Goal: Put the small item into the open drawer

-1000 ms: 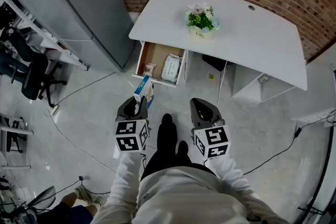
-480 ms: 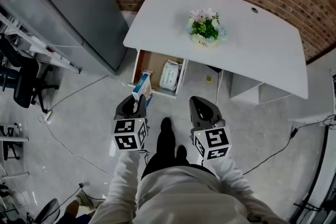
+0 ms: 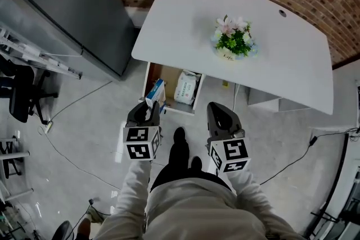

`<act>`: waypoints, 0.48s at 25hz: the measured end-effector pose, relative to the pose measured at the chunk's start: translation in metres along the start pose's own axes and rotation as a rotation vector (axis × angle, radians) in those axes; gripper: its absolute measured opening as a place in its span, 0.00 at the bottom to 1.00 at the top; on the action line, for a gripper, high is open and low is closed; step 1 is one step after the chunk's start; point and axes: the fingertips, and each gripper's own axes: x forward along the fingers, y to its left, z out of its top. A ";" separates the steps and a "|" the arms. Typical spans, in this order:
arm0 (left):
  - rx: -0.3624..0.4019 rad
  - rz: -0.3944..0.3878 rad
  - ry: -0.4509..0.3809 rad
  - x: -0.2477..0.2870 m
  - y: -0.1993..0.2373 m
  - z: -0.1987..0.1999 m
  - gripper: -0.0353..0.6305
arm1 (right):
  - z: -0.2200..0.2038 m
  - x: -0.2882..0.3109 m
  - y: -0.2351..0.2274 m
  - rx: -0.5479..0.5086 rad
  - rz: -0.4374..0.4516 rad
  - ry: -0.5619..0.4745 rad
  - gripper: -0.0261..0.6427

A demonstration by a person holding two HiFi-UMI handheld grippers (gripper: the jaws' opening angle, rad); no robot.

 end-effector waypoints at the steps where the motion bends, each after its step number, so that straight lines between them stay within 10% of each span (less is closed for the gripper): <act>1: 0.000 -0.004 0.006 0.006 0.004 -0.001 0.20 | 0.001 0.005 -0.001 0.003 -0.008 0.004 0.08; 12: 0.001 -0.059 0.080 0.054 0.022 -0.014 0.20 | 0.018 0.042 -0.008 0.003 -0.069 0.003 0.08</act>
